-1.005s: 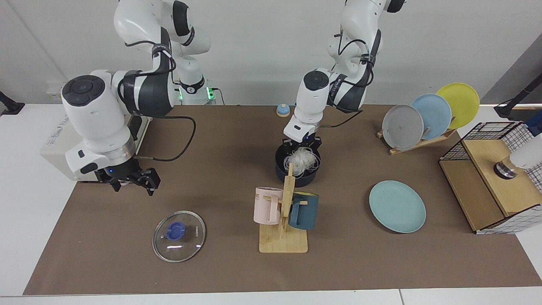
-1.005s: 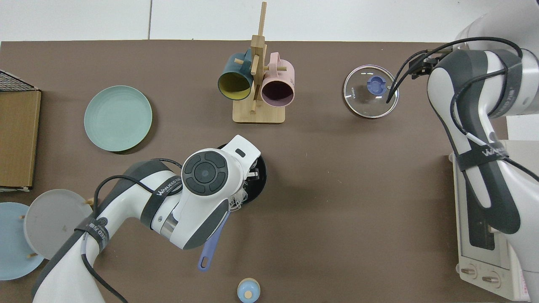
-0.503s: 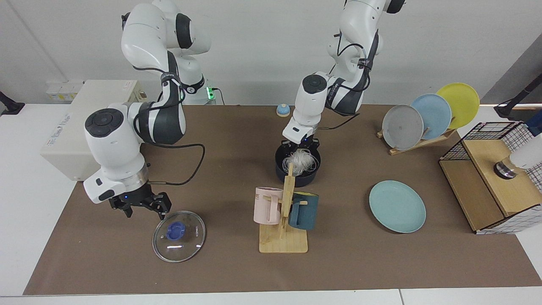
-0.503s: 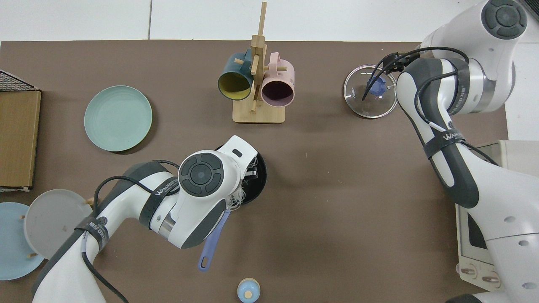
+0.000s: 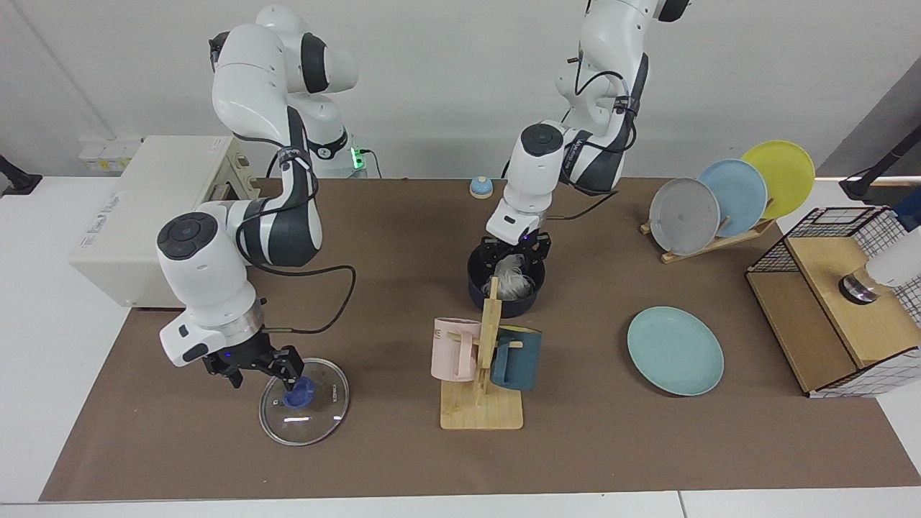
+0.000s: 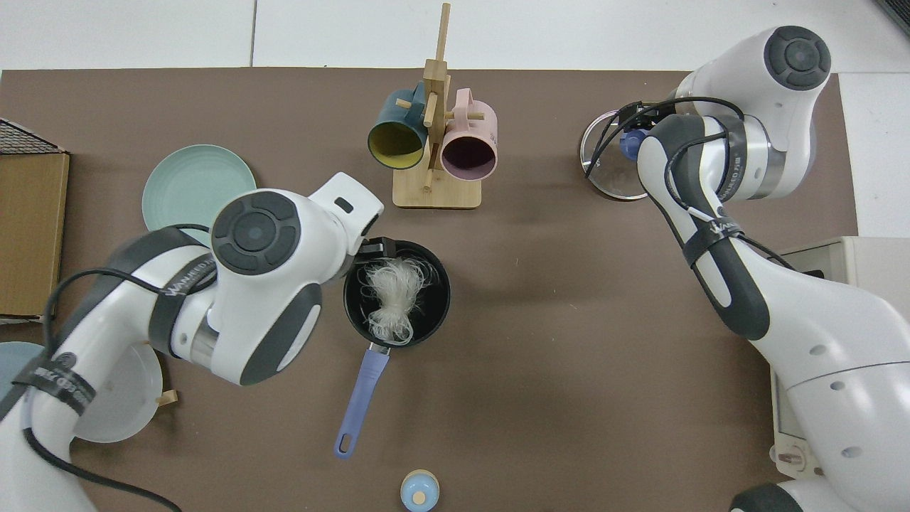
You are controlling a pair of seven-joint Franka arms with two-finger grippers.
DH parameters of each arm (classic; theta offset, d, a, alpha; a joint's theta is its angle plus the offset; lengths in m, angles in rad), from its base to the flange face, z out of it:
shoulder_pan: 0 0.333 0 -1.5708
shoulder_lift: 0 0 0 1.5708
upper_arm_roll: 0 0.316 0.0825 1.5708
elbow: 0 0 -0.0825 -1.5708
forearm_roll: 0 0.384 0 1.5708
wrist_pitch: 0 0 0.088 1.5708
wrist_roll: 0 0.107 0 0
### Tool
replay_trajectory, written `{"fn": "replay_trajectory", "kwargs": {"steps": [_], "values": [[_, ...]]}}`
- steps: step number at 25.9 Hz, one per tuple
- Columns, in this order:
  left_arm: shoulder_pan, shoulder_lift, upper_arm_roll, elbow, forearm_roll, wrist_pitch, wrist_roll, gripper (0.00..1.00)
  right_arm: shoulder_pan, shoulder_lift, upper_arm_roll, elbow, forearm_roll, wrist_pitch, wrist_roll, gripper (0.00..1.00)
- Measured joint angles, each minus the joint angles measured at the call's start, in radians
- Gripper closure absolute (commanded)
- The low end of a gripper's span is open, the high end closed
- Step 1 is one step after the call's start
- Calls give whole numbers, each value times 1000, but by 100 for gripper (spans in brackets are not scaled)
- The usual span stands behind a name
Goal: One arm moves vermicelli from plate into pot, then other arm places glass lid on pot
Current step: 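Release the vermicelli into the pot while the right gripper grasps the lid, then withdraw the left gripper while the right gripper lifts the glass lid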
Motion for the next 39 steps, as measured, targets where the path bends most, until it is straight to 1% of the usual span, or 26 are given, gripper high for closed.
{"fn": "replay_trajectory", "kwargs": {"steps": [5, 10, 12, 15, 16, 17, 18, 20, 21, 22, 23, 28, 30, 32, 36, 39], "values": [[102, -1, 6, 41, 0, -32, 194, 0, 13, 28, 1, -27, 0, 53, -1, 1], [198, -1, 9, 49, 0, -48, 360, 0, 16, 38, 1, -41, 0, 64, -1, 1], [217, -1, 9, 58, 0, -64, 389, 0, 17, 38, 1, -41, 0, 64, -1, 1], [221, -1, 7, 74, 0, -88, 399, 0, 18, 38, 1, -42, 0, 64, -1, 1], [221, -1, 5, 78, 0, -96, 399, 0, 18, 38, 1, -42, 0, 64, -1, 3], [221, -1, 4, 82, 0, -105, 399, 0, 18, 38, 1, -43, 0, 64, -1, 15], [221, -2, 3, 86, 0, -115, 399, 0, 19, 38, 1, -44, 1, 64, -1, 34], [221, -5, 4, 102, 0, -146, 403, 0, 20, 38, 1, -44, 2, 64, -1, 73], [222, -8, 5, 114, 0, -169, 406, 0, 21, 38, 1, -45, 3, 64, -1, 87], [224, -10, 5, 127, 0, -192, 410, 0, 22, 38, 0, -45, 5, 64, 0, 96], [227, -13, 4, 141, 0, -215, 417, 0, 23, 38, 0, -45, 6, 64, 1, 100], [240, -26, 14, 223, 0, -326, 484, 0, 28, 38, 0, -46, 11, 64, 5, 100], [234, -32, 39, 260, -1, -371, 507, 0, 30, 38, 0, -46, 13, 64, 5, 100], [203, -37, 93, 289, -7, -399, 527, 0, 31, 37, 0, -45, 14, 65, 5, 100], [73, -48, 283, 344, -63, -441, 590, 0, 40, 28, 0, -44, 17, 65, 13, 100], [-18, -60, 416, 365, -116, -469, 614, 0, 54, 4, -1, -45, 17, 58, 47, 100]]}}
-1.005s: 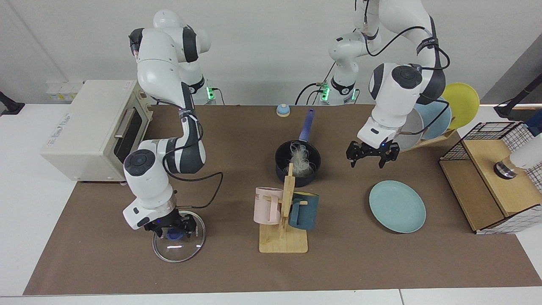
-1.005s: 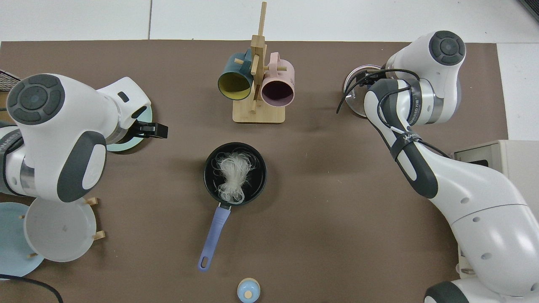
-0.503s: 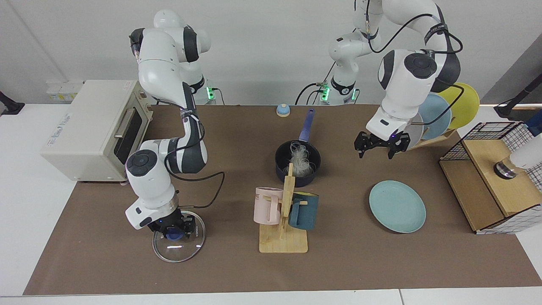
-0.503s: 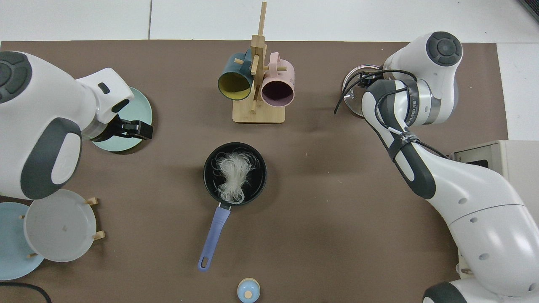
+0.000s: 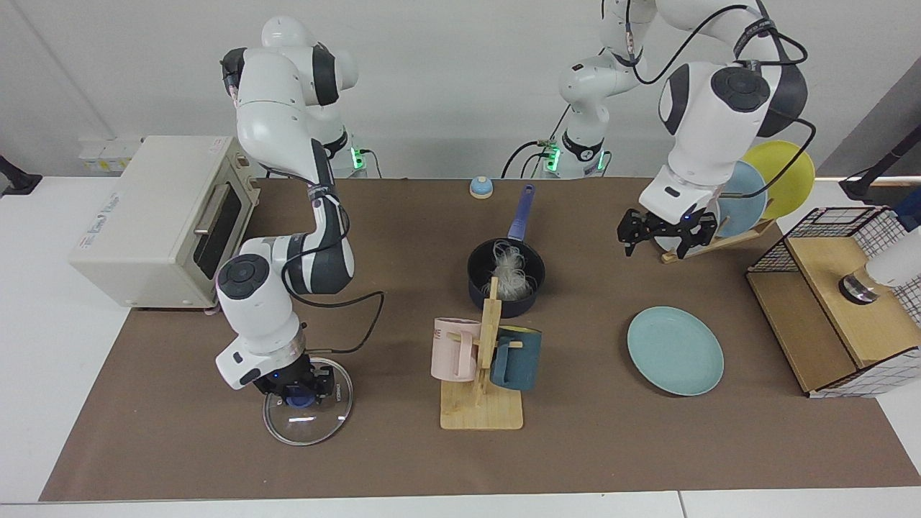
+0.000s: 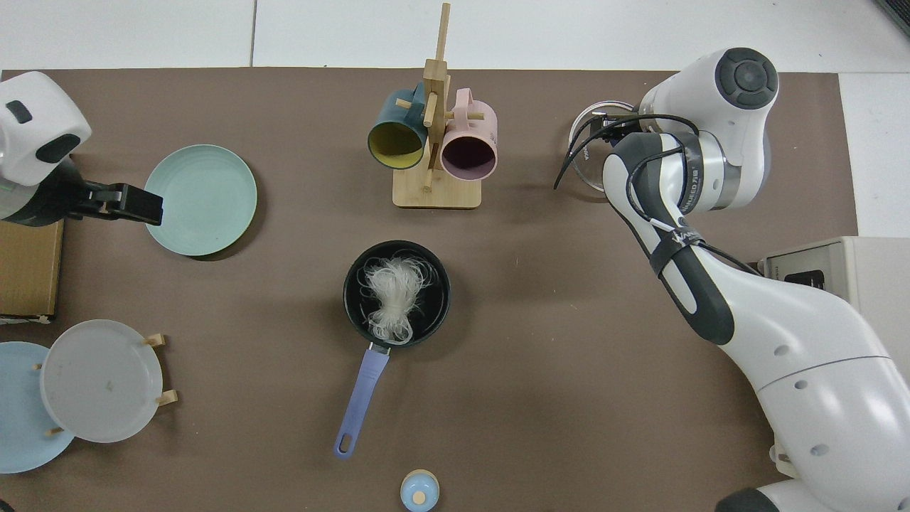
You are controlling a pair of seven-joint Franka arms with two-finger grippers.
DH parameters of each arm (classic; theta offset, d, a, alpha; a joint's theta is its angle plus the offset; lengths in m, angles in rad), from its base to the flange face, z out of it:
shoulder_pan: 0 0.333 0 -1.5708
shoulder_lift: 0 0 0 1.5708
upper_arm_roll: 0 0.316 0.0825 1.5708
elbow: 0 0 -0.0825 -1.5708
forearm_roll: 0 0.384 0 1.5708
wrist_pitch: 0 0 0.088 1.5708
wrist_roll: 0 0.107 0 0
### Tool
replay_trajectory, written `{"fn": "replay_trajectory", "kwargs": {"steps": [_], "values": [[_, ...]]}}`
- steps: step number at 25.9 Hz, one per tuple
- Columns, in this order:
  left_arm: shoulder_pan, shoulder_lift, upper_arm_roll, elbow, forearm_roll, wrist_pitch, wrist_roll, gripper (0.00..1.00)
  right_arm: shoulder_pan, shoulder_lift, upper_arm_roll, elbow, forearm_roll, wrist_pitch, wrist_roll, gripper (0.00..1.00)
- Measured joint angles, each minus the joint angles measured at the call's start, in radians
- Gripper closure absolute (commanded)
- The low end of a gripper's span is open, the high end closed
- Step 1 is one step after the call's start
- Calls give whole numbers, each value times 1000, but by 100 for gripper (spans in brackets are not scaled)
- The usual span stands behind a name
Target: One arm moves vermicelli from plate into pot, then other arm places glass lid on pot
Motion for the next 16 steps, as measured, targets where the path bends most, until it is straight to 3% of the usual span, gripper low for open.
{"fn": "replay_trajectory", "kwargs": {"steps": [5, 8, 11, 16], "values": [[-215, -18, 230, 5, -26, -11, 9, 0, 40, -92, -5, -25, -2, -113, 59, 100], [-317, -21, 310, 5, -27, -11, 8, 0, 65, -182, -8, -80, -22, -166, 98, 100], [-347, -21, 327, 4, -27, -11, 8, 0, 80, -294, -9, -156, -61, -225, 114, 100], [-338, -21, 343, 4, -27, -11, 62, 0, 125, -546, -8, -326, -91, -380, 124, 100]]}}
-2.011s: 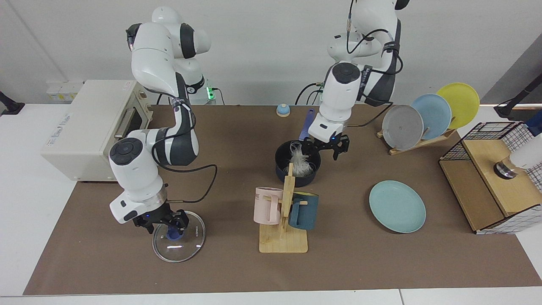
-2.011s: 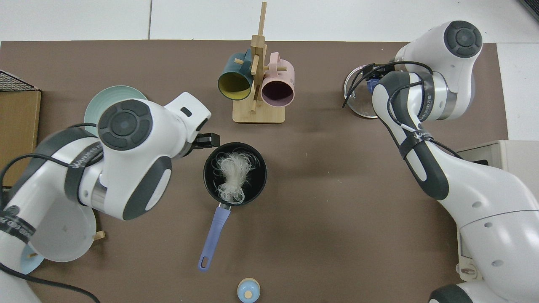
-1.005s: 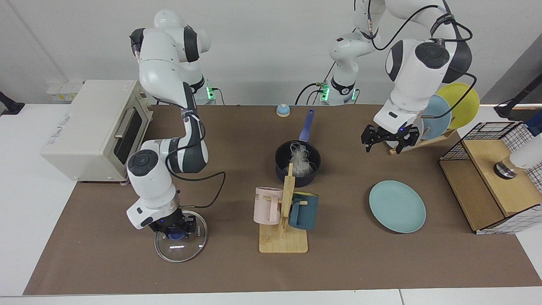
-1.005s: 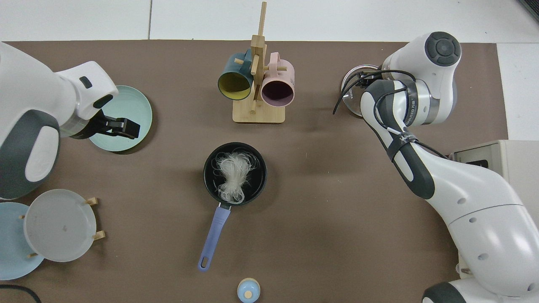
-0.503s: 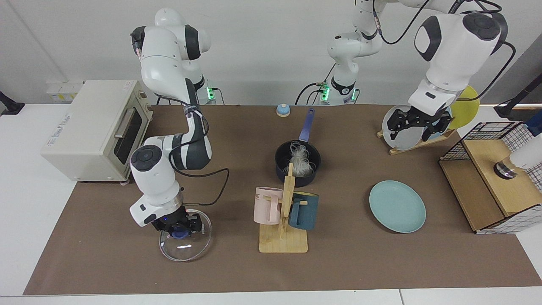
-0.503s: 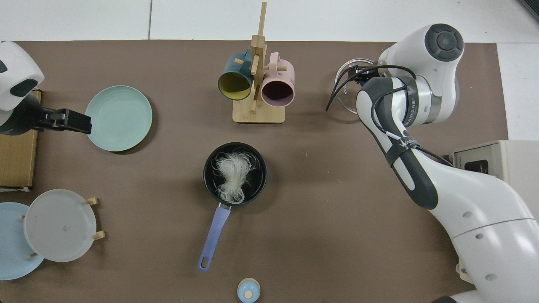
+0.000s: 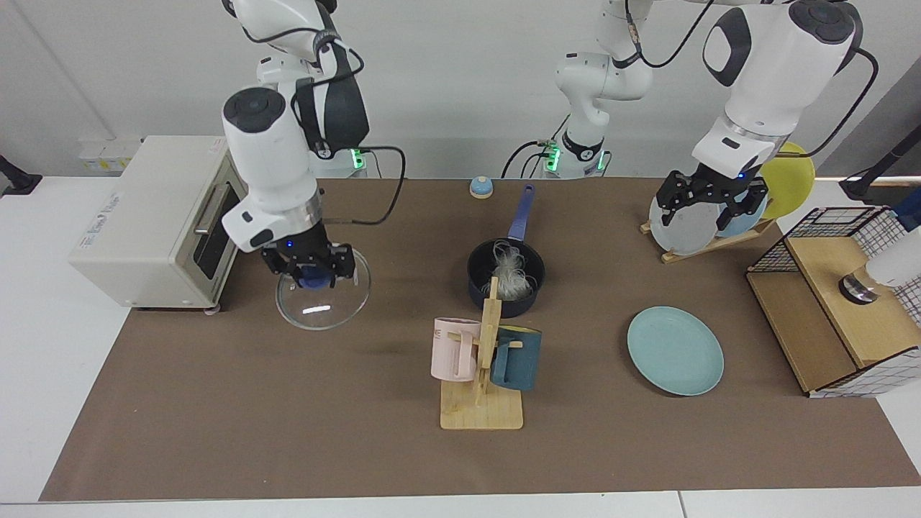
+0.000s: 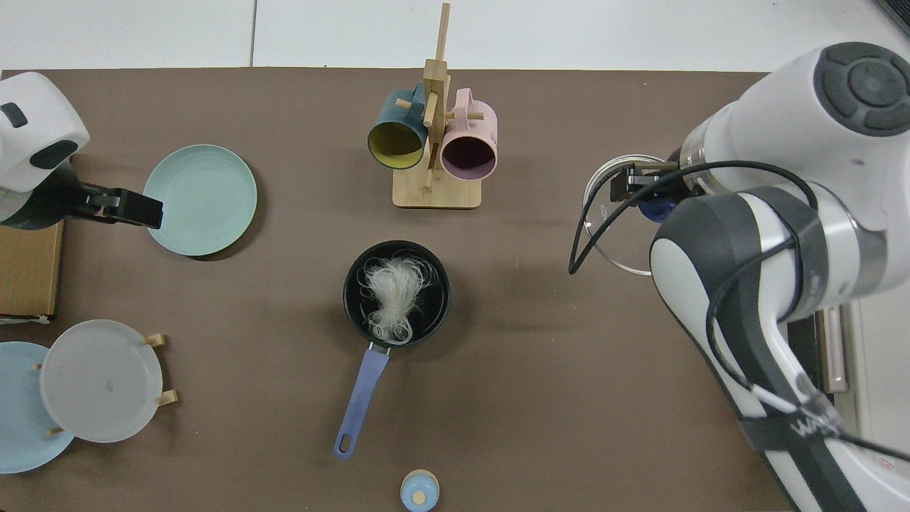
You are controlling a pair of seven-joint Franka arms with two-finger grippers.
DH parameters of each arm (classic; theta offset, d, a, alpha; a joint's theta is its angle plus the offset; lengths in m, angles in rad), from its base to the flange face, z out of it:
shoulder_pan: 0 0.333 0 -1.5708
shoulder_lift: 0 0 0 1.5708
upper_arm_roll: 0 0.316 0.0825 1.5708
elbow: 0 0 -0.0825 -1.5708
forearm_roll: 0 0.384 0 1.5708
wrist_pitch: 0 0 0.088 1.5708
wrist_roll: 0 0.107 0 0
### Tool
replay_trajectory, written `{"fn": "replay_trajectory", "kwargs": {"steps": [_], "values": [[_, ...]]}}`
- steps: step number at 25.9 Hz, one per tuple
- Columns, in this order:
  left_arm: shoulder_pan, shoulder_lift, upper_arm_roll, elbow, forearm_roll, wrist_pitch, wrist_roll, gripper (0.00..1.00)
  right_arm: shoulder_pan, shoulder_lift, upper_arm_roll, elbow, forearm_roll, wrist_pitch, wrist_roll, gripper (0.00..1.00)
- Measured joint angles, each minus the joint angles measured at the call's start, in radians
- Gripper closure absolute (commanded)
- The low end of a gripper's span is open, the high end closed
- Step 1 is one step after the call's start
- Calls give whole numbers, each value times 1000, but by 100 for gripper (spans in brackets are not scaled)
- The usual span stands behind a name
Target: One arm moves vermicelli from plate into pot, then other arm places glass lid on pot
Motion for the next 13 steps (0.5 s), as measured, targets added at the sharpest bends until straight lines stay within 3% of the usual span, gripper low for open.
{"fn": "replay_trajectory", "kwargs": {"steps": [2, 6, 9, 13], "values": [[17, 0, -9, 0, 0, 0, 9, 0, 30, -67, 0, -47, -16, -40, 51, 100], [106, 0, -101, 0, 0, 0, 14, 0, 101, -148, 6, -115, -28, -65, 148, 100], [161, 0, -170, 0, 0, 0, 14, 0, 141, -153, 10, -133, -27, -49, 170, 100], [180, 0, -196, 0, 0, 0, 14, 0, 211, -127, 11, -137, -26, -3, 215, 100]]}}
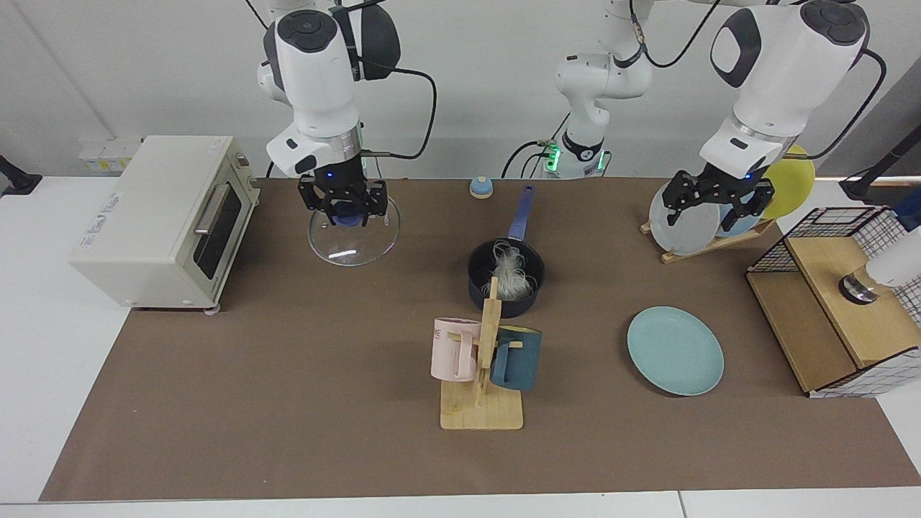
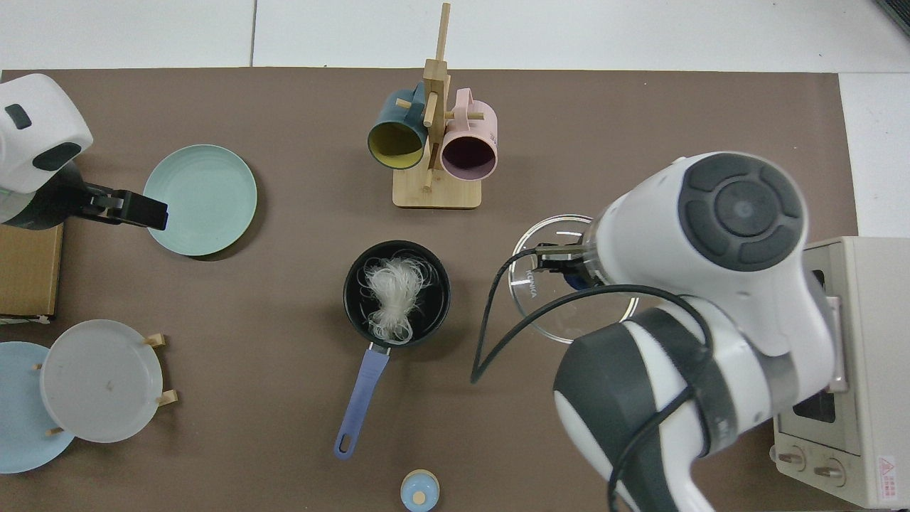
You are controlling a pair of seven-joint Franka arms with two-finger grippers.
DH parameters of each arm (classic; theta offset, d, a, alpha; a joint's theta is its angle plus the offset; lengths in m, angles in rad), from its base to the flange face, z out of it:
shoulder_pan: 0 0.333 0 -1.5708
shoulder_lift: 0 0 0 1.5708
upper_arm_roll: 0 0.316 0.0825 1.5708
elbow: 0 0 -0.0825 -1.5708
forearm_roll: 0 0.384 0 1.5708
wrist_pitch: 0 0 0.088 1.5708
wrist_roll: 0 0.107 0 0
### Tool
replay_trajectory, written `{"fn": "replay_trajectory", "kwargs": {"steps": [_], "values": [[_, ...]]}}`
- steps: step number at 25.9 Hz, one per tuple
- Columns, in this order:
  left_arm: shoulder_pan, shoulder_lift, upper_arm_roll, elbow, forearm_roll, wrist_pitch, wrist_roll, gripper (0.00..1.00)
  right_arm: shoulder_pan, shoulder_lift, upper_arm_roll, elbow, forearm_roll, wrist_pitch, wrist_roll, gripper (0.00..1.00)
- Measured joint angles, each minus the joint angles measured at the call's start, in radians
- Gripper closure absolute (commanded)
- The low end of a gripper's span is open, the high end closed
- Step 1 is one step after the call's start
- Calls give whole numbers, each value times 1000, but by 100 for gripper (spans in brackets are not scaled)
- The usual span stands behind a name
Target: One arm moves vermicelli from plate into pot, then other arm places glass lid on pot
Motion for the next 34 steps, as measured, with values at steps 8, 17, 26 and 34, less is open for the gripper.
{"fn": "replay_trajectory", "kwargs": {"steps": [8, 17, 26, 34], "values": [[23, -27, -1, -51, 0, 42, 22, 0, 167, 155, 2, 132, -3, 40, 227, 100], [28, -98, -2, -158, 0, 110, 24, 0, 280, 379, -5, 305, -14, 94, 386, 100], [28, -106, -2, -158, 0, 73, 24, 0, 307, 466, -6, 349, -73, 157, 405, 100], [28, -107, -2, -158, 0, 42, 24, 0, 319, 473, -5, 335, -88, 203, 405, 100]]}}
